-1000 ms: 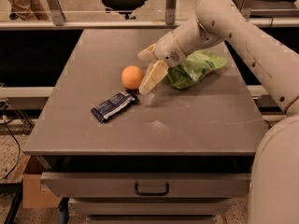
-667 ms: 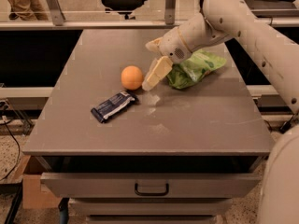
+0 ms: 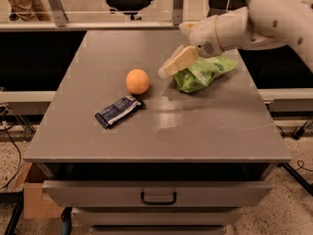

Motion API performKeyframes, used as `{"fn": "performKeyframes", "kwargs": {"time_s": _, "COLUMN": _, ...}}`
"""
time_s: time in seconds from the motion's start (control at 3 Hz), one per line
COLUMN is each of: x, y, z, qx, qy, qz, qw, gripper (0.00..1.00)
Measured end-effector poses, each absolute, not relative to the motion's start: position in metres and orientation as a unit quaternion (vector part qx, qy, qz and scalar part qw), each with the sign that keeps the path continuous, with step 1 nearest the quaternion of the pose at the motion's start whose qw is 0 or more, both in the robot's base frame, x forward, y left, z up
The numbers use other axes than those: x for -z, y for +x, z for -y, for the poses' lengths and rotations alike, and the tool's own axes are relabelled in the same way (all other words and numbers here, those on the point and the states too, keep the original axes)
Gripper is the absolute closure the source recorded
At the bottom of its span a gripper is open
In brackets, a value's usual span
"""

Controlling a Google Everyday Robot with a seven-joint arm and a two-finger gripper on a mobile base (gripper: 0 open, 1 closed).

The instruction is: Move orange near rxbar blueberry

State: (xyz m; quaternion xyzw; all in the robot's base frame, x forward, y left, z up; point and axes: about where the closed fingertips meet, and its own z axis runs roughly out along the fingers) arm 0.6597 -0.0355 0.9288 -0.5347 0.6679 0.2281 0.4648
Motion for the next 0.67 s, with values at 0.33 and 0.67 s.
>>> {"fn": "performKeyframes", "kwargs": {"time_s": 0.33, "x": -0.935, "y": 0.652, "z": 0.072, "qx": -0.179, "qy": -0.469, "qz": -0.709, "qw": 0.495, "gripper": 0.00}}
{"fn": "performKeyframes", "kwargs": {"time_s": 0.67, "x": -0.922, "y": 0.658, "z": 0.071, "qx": -0.172, "qy": -0.447, "qz": -0.720, "qw": 0.502, "gripper": 0.00}}
